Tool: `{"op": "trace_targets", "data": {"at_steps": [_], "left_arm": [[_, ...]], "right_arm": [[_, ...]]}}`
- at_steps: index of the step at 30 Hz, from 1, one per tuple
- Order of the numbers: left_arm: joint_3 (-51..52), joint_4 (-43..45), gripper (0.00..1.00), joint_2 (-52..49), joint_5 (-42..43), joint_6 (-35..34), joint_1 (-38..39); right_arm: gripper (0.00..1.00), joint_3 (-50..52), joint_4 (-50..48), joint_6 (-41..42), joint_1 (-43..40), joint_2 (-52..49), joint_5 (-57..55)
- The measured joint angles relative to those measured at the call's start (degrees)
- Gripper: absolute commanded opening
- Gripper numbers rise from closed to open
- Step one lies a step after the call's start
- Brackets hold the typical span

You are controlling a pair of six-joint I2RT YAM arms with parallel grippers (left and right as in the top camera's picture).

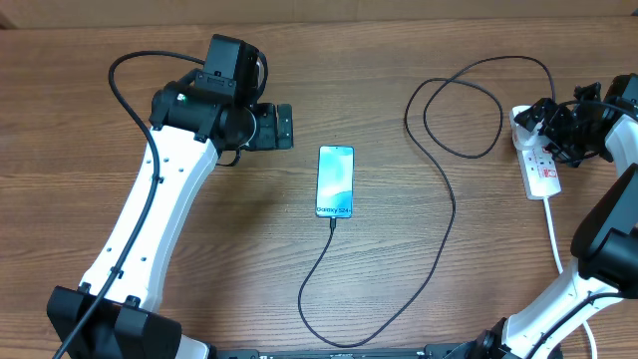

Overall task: Plug charger to phone and switch on socket
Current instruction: 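Press the power strip switch beside the charger with the right gripper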

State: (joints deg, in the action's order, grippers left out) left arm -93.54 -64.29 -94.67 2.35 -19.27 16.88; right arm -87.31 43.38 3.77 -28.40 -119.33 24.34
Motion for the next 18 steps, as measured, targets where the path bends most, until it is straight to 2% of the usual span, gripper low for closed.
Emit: {"op": "trace_targets", "data": {"at_steps": [18], "left_arm": [[0.0, -0.04, 0.99, 0.0, 0.02, 0.0, 0.0]], "right_arm": [[1.0, 0.0, 3.21, 0.26, 0.17, 0.35, 3.15]]}}
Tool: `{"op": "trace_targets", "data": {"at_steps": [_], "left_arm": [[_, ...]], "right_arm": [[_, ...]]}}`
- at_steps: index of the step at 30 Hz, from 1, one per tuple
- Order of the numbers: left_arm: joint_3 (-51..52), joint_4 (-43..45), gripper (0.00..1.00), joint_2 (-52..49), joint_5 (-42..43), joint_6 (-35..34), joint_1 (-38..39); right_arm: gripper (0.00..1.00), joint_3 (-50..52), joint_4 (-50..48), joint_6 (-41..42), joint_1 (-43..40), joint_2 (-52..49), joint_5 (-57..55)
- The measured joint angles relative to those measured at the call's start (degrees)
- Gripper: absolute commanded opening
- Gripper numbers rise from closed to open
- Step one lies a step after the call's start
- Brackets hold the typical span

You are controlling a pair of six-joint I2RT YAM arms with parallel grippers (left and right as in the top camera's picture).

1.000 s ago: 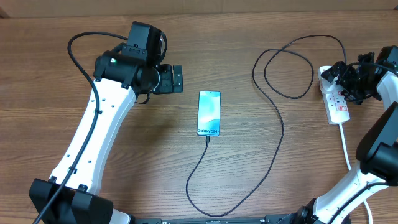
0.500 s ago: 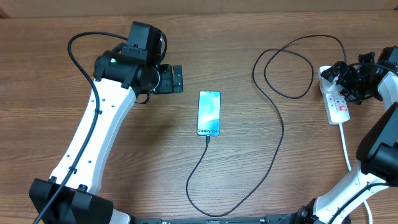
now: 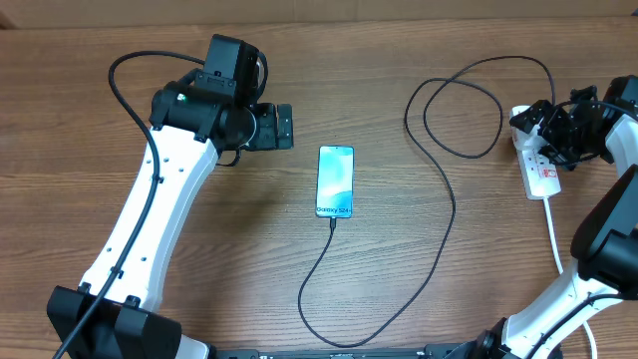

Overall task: Plug charger to phone and switch on socket
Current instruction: 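Press the power strip switch beside the charger with the right gripper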

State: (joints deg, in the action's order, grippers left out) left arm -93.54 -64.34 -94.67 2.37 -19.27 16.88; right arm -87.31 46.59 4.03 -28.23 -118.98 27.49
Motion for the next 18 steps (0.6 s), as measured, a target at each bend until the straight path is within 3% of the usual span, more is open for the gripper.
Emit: {"op": "trace_targets", "data": {"at_steps": [18], "left_arm": [[0.0, -0.22, 1.0, 0.0, -0.02, 0.0, 0.0]], "right_arm": [[1.0, -0.02, 2.34, 2.05, -0.22, 0.02, 1.68]]}}
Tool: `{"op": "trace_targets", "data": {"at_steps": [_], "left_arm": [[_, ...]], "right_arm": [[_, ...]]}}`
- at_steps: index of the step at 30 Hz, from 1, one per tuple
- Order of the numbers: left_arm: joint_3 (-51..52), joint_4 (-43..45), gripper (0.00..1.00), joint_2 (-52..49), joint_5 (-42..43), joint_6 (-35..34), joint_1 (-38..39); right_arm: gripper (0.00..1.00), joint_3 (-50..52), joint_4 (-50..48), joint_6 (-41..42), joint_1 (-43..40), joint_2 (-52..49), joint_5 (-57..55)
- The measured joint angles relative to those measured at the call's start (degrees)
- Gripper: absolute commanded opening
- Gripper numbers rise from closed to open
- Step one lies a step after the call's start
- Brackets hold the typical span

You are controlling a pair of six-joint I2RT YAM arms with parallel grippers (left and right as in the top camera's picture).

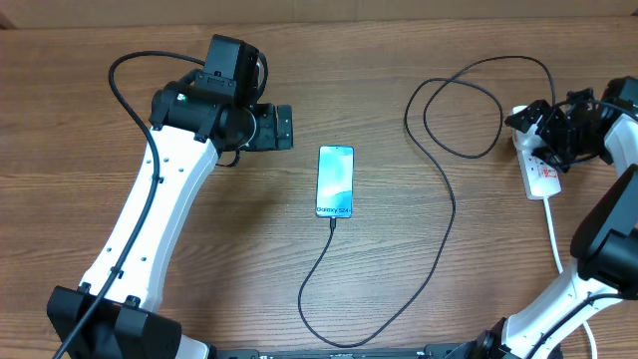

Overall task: Plug charger to phone and switch on socket
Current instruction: 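Press the power strip switch beside the charger with the right gripper, then lift the right gripper off the switch above the power strip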

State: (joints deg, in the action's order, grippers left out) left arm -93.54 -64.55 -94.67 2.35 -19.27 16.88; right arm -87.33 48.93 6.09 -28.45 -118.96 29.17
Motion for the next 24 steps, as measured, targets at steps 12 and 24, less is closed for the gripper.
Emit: {"op": "trace_targets", "data": {"at_steps": [12, 24], "left_arm": [[0.0, -0.02, 1.0, 0.0, 0.0, 0.0, 0.0], [0.0, -0.02, 1.0, 0.0, 0.0, 0.0, 0.0]], "right_arm": [[1.0, -0.02, 3.8, 4.31, -0.66, 3.08, -6.32], [1.0, -0.02, 10.1, 7.87, -0.76, 15.56, -10.38]]}}
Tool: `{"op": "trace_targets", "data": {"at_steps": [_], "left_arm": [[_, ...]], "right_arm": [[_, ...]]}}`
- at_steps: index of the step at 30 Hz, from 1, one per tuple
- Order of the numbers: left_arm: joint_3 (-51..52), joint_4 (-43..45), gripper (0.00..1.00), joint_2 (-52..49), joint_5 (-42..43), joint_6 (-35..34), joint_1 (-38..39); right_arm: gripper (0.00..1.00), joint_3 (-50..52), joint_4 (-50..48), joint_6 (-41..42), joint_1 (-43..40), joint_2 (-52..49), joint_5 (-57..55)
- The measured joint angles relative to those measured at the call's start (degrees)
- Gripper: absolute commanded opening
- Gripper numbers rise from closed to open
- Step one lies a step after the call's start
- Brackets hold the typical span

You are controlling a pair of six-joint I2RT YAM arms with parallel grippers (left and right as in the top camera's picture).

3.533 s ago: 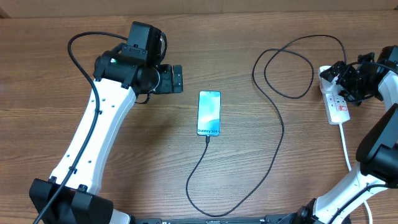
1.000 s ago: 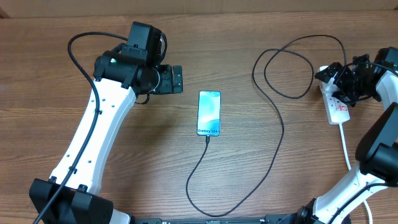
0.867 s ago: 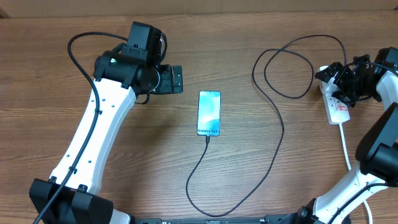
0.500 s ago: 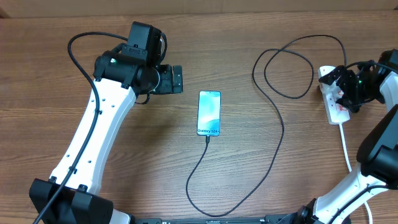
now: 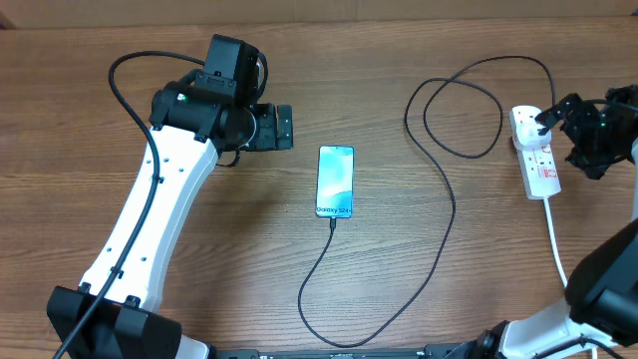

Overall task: Plug charger to phone and switch on socket
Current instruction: 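Lift the right gripper off the switch above the power strip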

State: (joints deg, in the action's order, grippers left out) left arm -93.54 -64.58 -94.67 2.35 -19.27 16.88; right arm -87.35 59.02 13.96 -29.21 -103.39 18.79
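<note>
The phone (image 5: 336,181) lies face up mid-table with its screen lit. A black charger cable (image 5: 446,214) is plugged into its lower end, loops down toward the front edge and climbs right to the white socket strip (image 5: 536,160), where a dark plug (image 5: 545,117) sits at the upper end. My right gripper (image 5: 573,138) hangs just right of the strip's upper end, fingers spread and holding nothing. My left gripper (image 5: 283,128) rests up and left of the phone, well apart from it. Its jaws cannot be made out.
The cable makes a wide loop (image 5: 454,115) on the table between the phone and the strip. The strip's white lead (image 5: 554,239) runs down toward the front right. The brown wooden table (image 5: 199,289) carries nothing else; the left arm's own black cable arcs at the far left.
My right gripper was over the upper end of the socket strip and now stands to its right, leaving the strip's top uncovered. The phone, cable and left arm are unchanged.
At every earlier moment the cable was in the lit phone and the left arm was parked up and left. My right gripper stayed over the strip's upper end, shifting slightly between moments. Now it is off to the strip's right.
</note>
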Motion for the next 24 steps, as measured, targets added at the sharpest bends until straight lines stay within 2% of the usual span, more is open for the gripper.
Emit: {"op": "trace_targets", "data": {"at_steps": [7, 14, 24], "left_arm": [[0.0, 0.02, 1.0, 0.0, 0.0, 0.0, 0.0], [0.0, 0.02, 1.0, 0.0, 0.0, 0.0, 0.0], [0.0, 0.02, 0.99, 0.0, 0.0, 0.0, 0.0]], "right_arm": [[1.0, 0.0, 3.63, 2.6, 0.07, 4.02, -2.99], [1.0, 0.0, 6.47, 6.93, 2.1, 12.57, -7.3], [1.0, 0.0, 6.8, 9.84, 4.13, 19.87, -7.13]]}}
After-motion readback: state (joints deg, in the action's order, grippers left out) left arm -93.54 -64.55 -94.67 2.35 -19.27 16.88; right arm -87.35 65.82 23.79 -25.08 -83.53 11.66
